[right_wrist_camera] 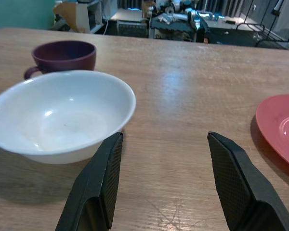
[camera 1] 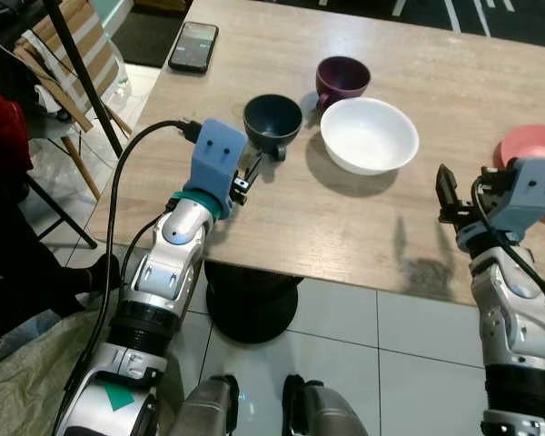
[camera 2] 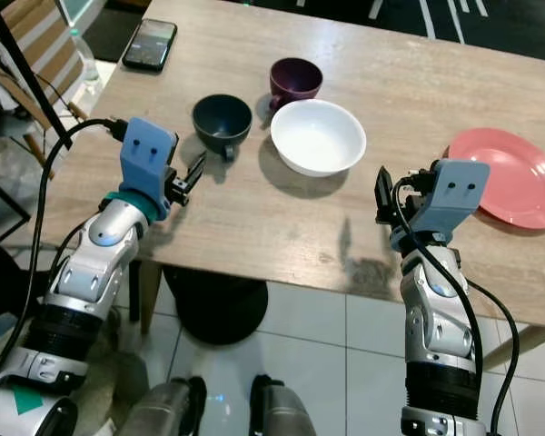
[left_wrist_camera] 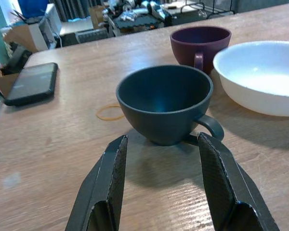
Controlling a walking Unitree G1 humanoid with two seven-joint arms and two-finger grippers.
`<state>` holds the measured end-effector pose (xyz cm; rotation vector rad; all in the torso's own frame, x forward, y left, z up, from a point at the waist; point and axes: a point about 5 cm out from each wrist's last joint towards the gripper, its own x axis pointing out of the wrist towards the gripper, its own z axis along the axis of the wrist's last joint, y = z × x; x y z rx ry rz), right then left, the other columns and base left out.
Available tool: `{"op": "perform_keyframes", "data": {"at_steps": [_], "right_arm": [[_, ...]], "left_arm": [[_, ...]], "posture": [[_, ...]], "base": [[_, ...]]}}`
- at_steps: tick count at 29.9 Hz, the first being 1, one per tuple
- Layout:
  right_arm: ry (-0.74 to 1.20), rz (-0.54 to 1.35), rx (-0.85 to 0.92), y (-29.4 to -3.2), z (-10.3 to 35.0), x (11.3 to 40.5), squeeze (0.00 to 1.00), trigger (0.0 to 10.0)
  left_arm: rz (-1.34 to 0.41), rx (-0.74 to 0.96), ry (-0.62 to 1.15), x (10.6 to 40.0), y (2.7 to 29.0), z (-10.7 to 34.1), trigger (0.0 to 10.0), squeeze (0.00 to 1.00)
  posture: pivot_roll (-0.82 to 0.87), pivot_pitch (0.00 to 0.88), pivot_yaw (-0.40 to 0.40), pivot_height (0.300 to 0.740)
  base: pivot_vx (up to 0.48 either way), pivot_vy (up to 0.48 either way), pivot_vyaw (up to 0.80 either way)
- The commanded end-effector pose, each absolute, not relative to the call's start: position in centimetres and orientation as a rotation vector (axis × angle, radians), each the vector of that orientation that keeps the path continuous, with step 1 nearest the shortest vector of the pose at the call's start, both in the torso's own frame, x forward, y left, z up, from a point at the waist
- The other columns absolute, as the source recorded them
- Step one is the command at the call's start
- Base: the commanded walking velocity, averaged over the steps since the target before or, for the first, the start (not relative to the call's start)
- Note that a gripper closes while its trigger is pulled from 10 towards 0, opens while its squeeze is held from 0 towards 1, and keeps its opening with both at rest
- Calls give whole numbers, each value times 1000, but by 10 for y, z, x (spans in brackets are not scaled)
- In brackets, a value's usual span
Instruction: Setting the table
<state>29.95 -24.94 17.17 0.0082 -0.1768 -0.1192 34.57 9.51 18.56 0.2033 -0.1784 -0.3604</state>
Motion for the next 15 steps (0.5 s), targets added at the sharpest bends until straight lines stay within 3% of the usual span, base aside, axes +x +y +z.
{"op": "perform_keyframes", "data": {"at_steps": [1, 13, 15], "right_arm": [[-162, -143, 18, -256, 166, 296, 0, 10000], [-141, -56, 4, -245, 163, 297, 0, 10000], [-134, 30, 2, -232, 162, 296, 0, 10000]], "left_arm": [[-368, 200, -160, 344, 94, 180, 10000, 0], [-366, 215, -152, 341, 99, 177, 10000, 0], [-362, 225, -144, 339, 103, 174, 10000, 0]], "posture": [[97, 97, 5, 740], [111, 108, 2, 740], [115, 112, 0, 740]], "base": [[0, 0, 0], [0, 0, 0], [0, 0, 0]]}}
